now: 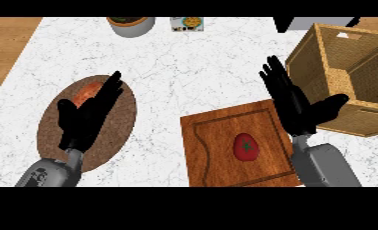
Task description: Pick the tomato from the cutting board and place it in the basket
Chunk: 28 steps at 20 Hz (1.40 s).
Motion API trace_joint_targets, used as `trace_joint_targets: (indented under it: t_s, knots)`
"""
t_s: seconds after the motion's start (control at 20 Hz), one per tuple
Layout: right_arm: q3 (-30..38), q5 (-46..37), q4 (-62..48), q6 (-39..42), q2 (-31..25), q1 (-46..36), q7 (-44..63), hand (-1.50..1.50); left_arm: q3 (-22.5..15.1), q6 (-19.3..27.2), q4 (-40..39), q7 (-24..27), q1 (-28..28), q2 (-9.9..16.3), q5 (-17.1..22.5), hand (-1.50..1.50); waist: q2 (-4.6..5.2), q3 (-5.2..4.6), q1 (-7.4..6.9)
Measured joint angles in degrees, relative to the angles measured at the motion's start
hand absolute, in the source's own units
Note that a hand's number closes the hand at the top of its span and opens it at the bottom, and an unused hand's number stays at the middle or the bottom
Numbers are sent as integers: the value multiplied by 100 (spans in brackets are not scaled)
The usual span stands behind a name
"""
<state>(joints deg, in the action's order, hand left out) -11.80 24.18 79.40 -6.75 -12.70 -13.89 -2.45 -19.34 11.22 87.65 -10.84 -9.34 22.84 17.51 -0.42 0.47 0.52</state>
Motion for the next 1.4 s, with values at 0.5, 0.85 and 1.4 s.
trace_joint_targets:
  t_s: [0.5, 0.85, 1.4]
  knots:
    - [-1011, -660, 655, 843, 252, -755, -615, -150, 289, 88, -793, -81, 900, 51, 93, 0, 25, -42, -212]
    - [-2376, -2722, 1010, -455, 556, -583, 30, -150, 468, 112, -730, 169, 1234, 75, 115, 0, -46, -29, -49]
    - [-2053, -4423, 2182, 582, -1580, -1980, 3010, -150, 617, 163, -614, 124, 1518, 145, 175, 0, -131, -43, 186]
